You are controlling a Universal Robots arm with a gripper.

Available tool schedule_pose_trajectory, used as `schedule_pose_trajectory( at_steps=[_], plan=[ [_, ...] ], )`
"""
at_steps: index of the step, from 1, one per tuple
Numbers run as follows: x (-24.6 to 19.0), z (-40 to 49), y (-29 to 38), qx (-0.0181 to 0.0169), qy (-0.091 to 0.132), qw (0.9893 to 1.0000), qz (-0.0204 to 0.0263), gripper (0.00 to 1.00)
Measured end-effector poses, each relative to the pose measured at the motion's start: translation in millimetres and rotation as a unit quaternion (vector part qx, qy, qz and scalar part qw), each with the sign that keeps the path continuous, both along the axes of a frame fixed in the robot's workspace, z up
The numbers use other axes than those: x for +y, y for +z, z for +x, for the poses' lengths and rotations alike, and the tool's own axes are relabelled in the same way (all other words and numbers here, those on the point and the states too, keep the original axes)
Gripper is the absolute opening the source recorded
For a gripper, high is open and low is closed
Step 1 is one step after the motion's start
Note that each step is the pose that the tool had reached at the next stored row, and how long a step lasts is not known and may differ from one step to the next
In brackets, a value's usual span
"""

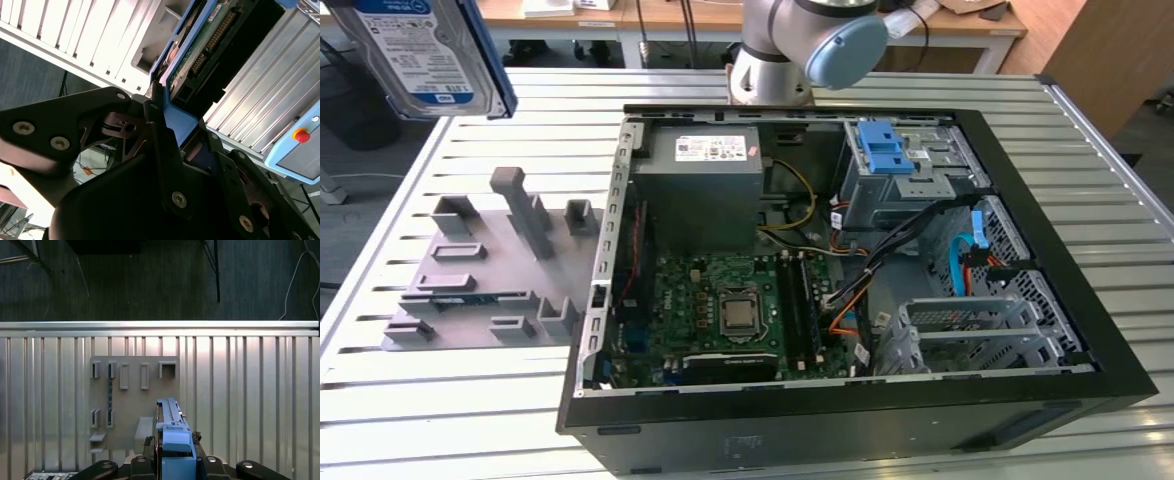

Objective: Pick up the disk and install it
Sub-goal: 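Pick up the disk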

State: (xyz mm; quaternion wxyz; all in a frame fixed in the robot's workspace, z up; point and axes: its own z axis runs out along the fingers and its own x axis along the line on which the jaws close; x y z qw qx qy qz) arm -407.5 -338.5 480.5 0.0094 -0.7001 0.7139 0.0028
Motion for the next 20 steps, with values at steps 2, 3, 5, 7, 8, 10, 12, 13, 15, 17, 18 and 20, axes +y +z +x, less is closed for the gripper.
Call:
schedule_pose_trajectory(
  at_steps=[2, 3, 5, 7, 8, 10, 12, 13, 15, 17, 18, 20],
  plan=[
    [-0.6, 1.5, 0.0, 0.0, 0.0, 1.0, 0.0, 0.36],
    [-0.9, 2.2, 0.0, 0.0, 0.0, 1.0, 0.0, 0.36],
    [-1.5, 3.6, 0.0, 0.0, 0.0, 1.0, 0.0, 0.36],
    [-2.1, 4.9, 0.0, 0.0, 0.0, 1.0, 0.0, 0.36],
    [-2.4, 5.6, 0.0, 0.0, 0.0, 1.0, 0.0, 0.36],
    [-3.0, 6.8, 0.0, 0.0, 0.0, 1.0, 0.0, 0.36],
    [-3.5, 7.9, 0.0, 0.0, 0.0, 1.0, 0.0, 0.36],
    [-3.8, 8.5, 0.0, 0.0, 0.0, 1.0, 0.0, 0.36],
    [-4.4, 9.7, 0.0, 0.0, 0.0, 1.0, 0.0, 0.36],
    [-5.0, 11.0, 0.0, 0.0, 0.0, 1.0, 0.0, 0.36],
    [-5.3, 11.6, 0.0, 0.0, 0.0, 1.0, 0.0, 0.36],
    [-5.9, 12.9, 0.0, 0.0, 0.0, 1.0, 0.0, 0.36]
  ],
)
